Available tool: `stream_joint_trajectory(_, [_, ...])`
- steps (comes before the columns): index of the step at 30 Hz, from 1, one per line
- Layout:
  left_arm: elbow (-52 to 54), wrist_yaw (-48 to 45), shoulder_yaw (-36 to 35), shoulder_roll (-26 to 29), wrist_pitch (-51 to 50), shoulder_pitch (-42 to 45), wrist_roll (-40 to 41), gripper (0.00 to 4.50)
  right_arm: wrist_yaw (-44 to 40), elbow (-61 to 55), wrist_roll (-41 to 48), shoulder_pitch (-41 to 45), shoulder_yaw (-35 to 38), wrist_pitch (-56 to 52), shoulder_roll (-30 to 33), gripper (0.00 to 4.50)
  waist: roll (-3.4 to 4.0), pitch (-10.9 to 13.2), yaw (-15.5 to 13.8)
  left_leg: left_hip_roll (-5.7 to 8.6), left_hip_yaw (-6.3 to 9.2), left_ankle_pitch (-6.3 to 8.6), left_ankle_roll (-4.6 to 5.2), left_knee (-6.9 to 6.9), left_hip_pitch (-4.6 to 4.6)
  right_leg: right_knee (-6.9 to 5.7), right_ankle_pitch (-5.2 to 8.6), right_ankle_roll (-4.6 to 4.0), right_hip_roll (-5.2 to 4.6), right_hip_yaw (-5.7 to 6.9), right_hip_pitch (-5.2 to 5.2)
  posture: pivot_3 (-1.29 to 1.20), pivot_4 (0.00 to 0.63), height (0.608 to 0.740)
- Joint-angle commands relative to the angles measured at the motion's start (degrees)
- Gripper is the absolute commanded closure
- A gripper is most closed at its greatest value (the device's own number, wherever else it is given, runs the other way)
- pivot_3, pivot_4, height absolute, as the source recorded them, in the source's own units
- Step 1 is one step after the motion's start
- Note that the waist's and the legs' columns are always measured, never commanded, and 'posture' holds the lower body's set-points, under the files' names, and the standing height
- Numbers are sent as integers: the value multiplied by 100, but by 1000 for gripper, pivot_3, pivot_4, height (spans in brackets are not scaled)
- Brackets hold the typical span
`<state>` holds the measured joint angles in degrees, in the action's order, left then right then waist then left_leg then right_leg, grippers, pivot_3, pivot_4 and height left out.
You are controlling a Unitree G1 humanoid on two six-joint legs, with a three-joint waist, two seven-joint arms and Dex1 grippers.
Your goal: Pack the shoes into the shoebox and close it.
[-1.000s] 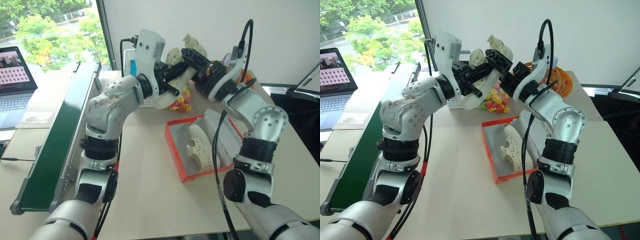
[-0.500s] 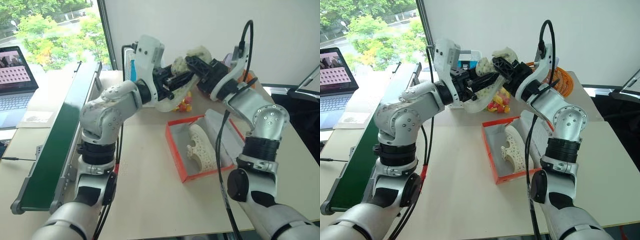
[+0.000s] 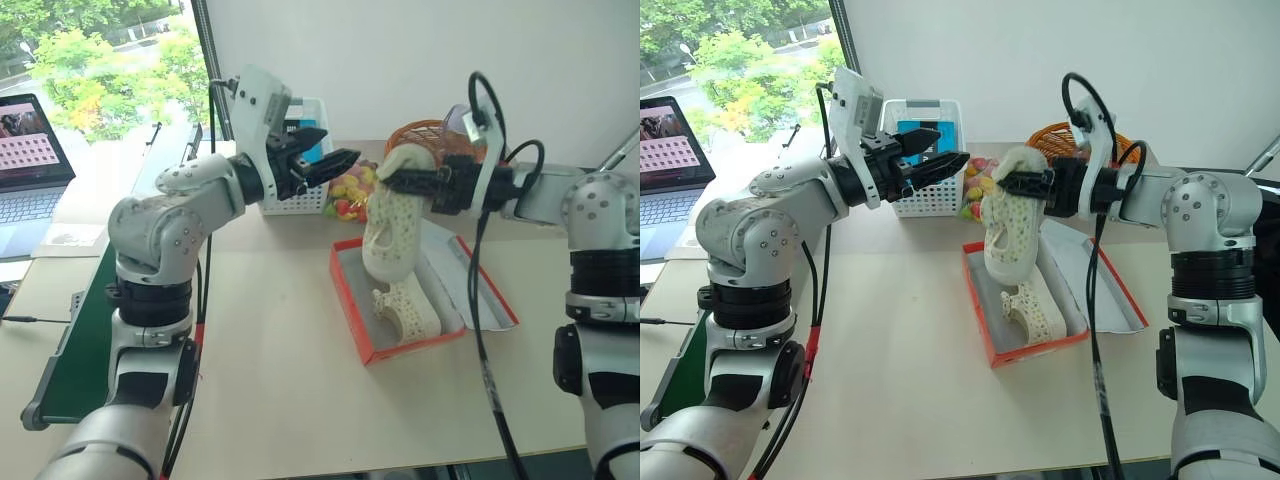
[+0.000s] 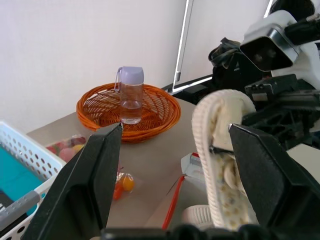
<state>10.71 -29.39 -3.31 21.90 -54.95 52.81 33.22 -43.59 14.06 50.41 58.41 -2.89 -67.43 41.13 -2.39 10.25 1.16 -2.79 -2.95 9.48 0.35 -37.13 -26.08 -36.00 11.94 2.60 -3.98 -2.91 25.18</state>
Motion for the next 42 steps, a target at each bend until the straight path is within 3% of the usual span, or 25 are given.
stream_joint_trajectory(1, [392, 94, 0, 10, 119, -139, -12, 892, -975, 344, -441, 310, -442, 244, -11, 3664, 0, 0, 7, 0, -1, 0, 0, 0, 1, 0, 0, 0, 0, -1, 0, 0, 150, 740])
stream_joint_trajectory(11, [729, 310, -105, 196, -31, -366, 0, 892, -2078, 1183, -1436, 342, -1063, 565, -328, 3664, 0, 0, -36, 1, 1, 0, -1, -8, -2, -6, -1, 1, 0, 1, 1, 0, 150, 740])
stream_joint_trajectory(23, [714, 382, -25, 195, 38, -350, -17, 892, -2804, 2125, -2744, -36, -1892, 1322, -737, 3664, 0, 0, -32, 1, 1, 0, -1, -18, -1, -14, -2, 2, 1, 1, 0, 0, 150, 740])
stream_joint_trajectory(33, [733, 427, 48, 89, 104, -371, -42, 892, -2442, 3192, -3994, 64, -2121, 2252, -1136, 3664, -2, -2, -34, 1, 6, 0, -2, -39, 8, -17, -6, 7, 1, 5, -20, 0, 150, 740])
stream_joint_trajectory(42, [734, 494, 156, -47, 256, -436, -162, 892, -2451, 4150, -4711, -77, -2292, 2777, -1858, 3664, -40, -46, 7, -3, 8, 4, -4, -32, 95, -7, 0, 3, 3, 11, -105, 0, 150, 740])
